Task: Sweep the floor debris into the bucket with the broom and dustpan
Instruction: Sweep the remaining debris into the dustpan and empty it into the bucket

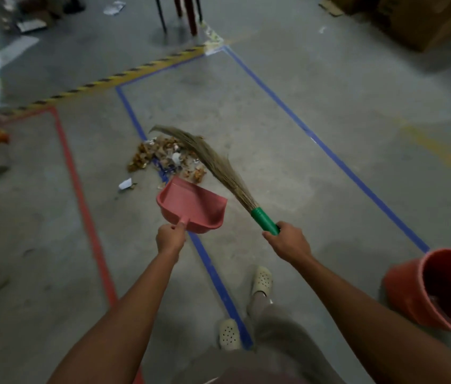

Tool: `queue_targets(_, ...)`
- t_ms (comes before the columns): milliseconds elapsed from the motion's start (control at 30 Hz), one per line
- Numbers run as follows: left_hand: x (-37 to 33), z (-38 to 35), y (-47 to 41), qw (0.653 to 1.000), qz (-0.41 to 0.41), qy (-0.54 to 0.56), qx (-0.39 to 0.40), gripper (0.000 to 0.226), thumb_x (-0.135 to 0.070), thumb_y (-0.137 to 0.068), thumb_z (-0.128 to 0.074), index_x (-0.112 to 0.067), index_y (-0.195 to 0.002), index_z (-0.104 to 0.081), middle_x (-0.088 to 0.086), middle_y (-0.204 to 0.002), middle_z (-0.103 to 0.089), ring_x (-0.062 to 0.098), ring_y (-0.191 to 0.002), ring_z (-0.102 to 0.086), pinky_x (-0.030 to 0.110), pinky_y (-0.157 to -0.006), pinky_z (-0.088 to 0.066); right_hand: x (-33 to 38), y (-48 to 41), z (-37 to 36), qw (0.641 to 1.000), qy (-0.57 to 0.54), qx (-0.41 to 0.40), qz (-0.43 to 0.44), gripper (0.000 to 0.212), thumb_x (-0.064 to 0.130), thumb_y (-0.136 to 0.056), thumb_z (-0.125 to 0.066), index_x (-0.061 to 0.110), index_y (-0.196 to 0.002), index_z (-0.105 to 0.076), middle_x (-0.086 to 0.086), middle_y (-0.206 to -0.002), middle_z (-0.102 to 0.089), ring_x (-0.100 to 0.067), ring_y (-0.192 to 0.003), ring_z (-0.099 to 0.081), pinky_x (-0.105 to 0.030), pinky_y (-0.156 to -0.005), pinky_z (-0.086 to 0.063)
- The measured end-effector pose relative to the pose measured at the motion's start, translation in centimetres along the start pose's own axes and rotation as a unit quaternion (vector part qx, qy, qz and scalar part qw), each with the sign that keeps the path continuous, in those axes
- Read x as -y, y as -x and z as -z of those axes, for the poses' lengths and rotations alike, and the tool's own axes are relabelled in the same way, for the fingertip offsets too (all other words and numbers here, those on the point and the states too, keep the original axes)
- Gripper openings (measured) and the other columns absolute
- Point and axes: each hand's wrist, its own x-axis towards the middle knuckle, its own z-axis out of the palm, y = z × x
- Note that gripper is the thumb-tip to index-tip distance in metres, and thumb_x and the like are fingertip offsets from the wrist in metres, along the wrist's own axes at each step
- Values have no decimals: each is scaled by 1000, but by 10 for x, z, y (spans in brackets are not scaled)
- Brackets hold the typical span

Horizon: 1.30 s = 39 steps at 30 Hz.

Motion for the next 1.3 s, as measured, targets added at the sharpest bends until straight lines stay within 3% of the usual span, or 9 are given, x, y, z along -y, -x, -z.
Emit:
queue_targets(267, -17, 3, -83, 993, 94, 38, -53, 49, -49, -87, -67, -3, -70, -62, 12, -62, -64, 23, -49, -54, 28, -50, -40, 62, -123, -14, 993, 62, 76, 58, 37, 57, -86, -59, 21, -97, -61, 3, -74, -61, -12, -64, -61, -33, -63, -59)
queue_targets(467, 2, -8, -173, 982, 169, 30, -80, 47, -44, -89, -67, 1, -73, -66, 9, -54, -62, 18, -40, -52, 24, -44, -38, 96, -213, -59, 980, 107, 140, 88, 34, 59, -90, -55, 25, -94, -54, 6, -72, -58, -9, -62, -58, -23, -50, -46)
queue_targets(567, 31, -19, -228, 977, 191, 14, -88, 48, -41, -89, -66, 6, -86, -71, 18, -70, -70, 30, -62, -66, 35, -62, -51, 98, -255, -104, 973, 121, 176, 91, 33, 58, -93, -54, 25, -94, -54, 5, -73, -58, -9, -62, -58, -22, -49, -42)
queue_targets(667, 67, -38, -291, 977, 196, -15, -84, 51, -43, -90, -65, 7, -97, -72, 25, -95, -72, 41, -91, -69, 43, -79, -54, 93, -297, -162, 963, 147, 209, 92, 33, 54, -94, -53, 22, -100, -58, 4, -77, -60, -10, -66, -60, -26, -59, -52)
queue_targets(767, 107, -58, -353, 978, 190, -56, -70, 54, -44, -93, -62, 8, -94, -73, 26, -95, -73, 40, -92, -68, 41, -81, -52, 83, -335, -224, 954, 160, 239, 87, 32, 51, -94, -54, 21, -104, -60, 4, -81, -62, -10, -70, -61, -28, -67, -56)
queue_targets(933, 164, -86, -429, 972, 196, -121, -39, 54, -42, -95, -58, 10, -94, -73, 28, -98, -72, 40, -96, -67, 38, -80, -47, 64, -391, -315, 940, 191, 270, 84, 34, 51, -93, -54, 20, -105, -62, 5, -78, -62, -9, -67, -61, -25, -64, -55)
queue_targets(1067, 197, -106, -468, 970, 206, -123, -27, 53, -42, -95, -60, 10, -100, -71, 28, -101, -71, 39, -98, -67, 40, -83, -49, 55, -433, -359, 935, 218, 273, 60, 39, 53, -93, -52, 18, -106, -62, 1, -83, -63, -14, -72, -64, -32, -69, -58)
queue_targets(1200, 205, -129, -493, 977, 194, -81, -22, 47, -41, -93, -64, 2, -74, -72, 22, -77, -72, 35, -80, -68, 37, -69, -48, 46, -471, -371, 946, 212, 244, 7, 40, 51, -94, -50, 13, -104, -61, -7, -86, -66, -22, -72, -68, -37, -68, -60)
queue_targets(1300, 199, -145, -510, 982, 177, -65, -22, 50, -40, -92, -65, -8, -54, -61, 9, -54, -63, 28, -59, -61, 30, -53, -39, 46, -498, -370, 958, 194, 211, -15, 39, 47, -96, -50, 9, -103, -60, -8, -80, -64, -23, -65, -67, -34, -60, -59)
